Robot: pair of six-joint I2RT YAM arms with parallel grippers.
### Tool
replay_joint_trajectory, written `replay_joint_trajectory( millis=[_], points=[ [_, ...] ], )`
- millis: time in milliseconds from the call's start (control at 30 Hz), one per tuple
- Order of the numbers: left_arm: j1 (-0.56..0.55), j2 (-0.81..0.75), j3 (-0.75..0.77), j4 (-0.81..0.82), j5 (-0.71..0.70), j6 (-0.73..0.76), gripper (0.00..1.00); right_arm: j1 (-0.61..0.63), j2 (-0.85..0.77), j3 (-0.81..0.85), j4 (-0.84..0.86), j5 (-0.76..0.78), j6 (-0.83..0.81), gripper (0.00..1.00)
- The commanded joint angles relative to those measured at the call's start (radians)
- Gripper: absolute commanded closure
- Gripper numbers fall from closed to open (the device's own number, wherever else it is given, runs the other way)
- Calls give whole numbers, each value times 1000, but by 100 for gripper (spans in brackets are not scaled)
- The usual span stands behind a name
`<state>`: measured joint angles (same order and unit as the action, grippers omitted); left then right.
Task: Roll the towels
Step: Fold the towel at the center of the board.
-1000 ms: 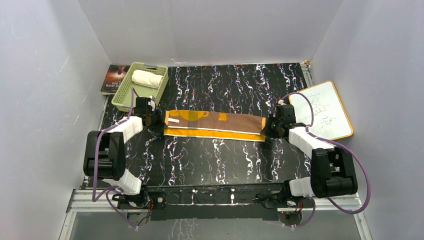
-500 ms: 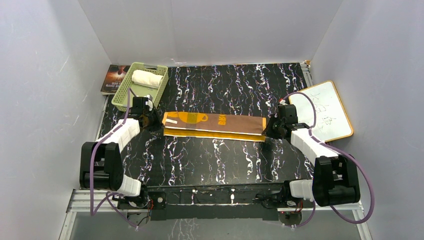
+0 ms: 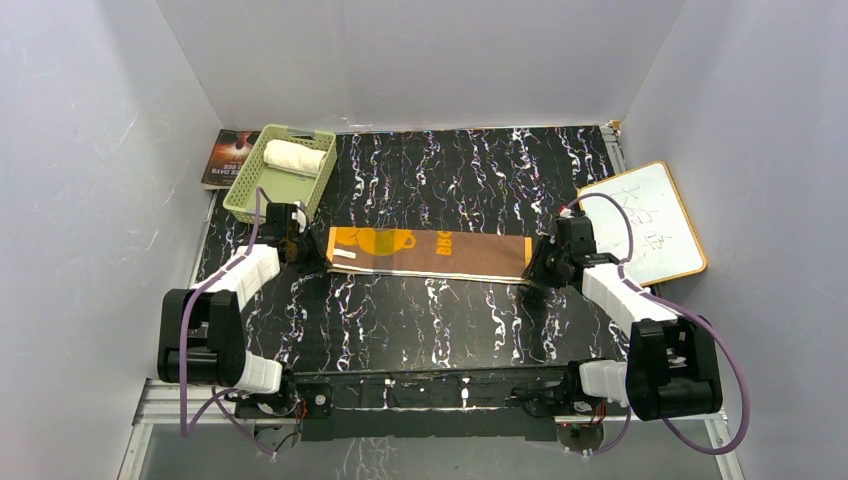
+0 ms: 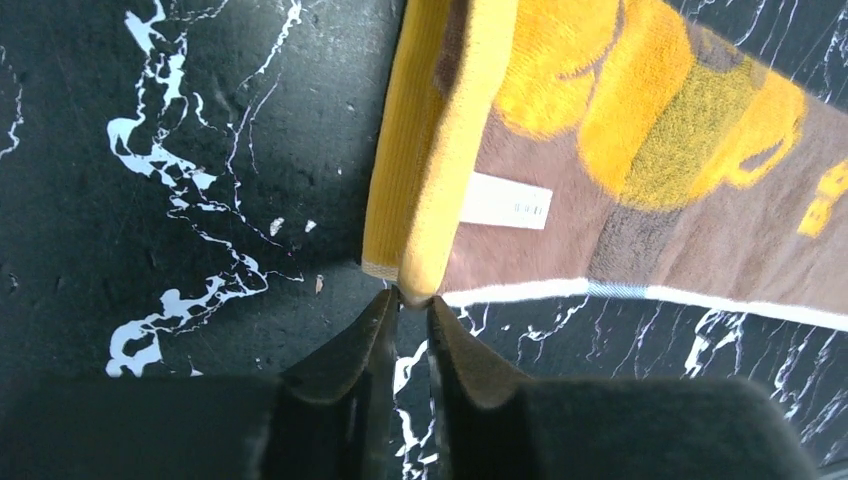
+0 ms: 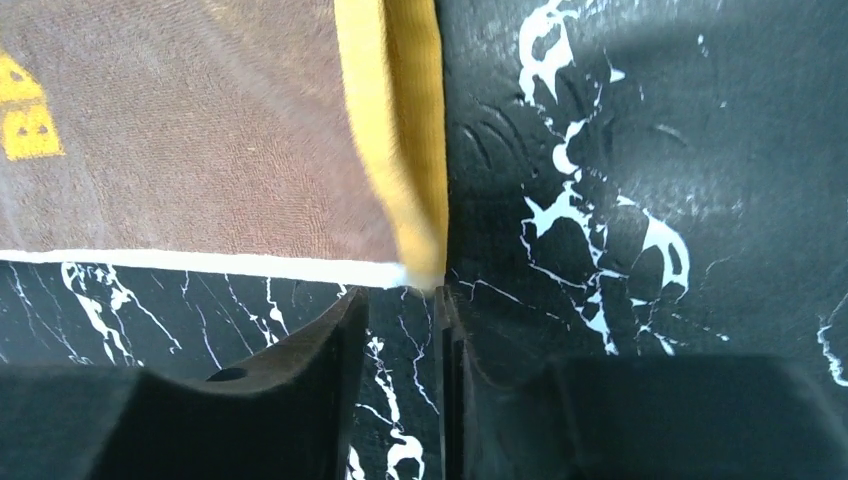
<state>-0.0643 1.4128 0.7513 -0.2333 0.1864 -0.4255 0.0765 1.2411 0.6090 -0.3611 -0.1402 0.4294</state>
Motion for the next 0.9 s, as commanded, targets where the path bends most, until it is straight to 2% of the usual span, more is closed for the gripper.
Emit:
replay_joint_trajectory(
  millis=[0,33,100,233,300,367,467,500,667,867],
  points=[
    [7,-39,-18,-15,36,-20,70,-5,-37,-18,32,-32,6,64],
    [7,-41,-17,-18,44,-18,64,-4,-56,-21,33,-32,8,60],
    [7,-83,-7,-39,53,-9,58,-5,-89,-16,28,-25,13,57],
    [7,-152,64,-108,47,21,55,-6,-175,30,4,19,16,56],
    [6,-180,104,-109,72,40,56,-3,-213,58,9,29,14,60],
    [5,-186,119,-59,134,40,65,5,-210,79,47,5,13,74],
    [0,-130,102,67,208,0,82,30,-107,111,126,-63,11,97],
    [0,-111,81,128,220,-19,85,30,-57,125,151,-88,12,100],
    [0,13,-2,412,229,-113,93,31,177,188,248,-154,29,100],
    [0,140,-45,514,169,-130,100,9,302,164,338,-167,69,100]
  ],
)
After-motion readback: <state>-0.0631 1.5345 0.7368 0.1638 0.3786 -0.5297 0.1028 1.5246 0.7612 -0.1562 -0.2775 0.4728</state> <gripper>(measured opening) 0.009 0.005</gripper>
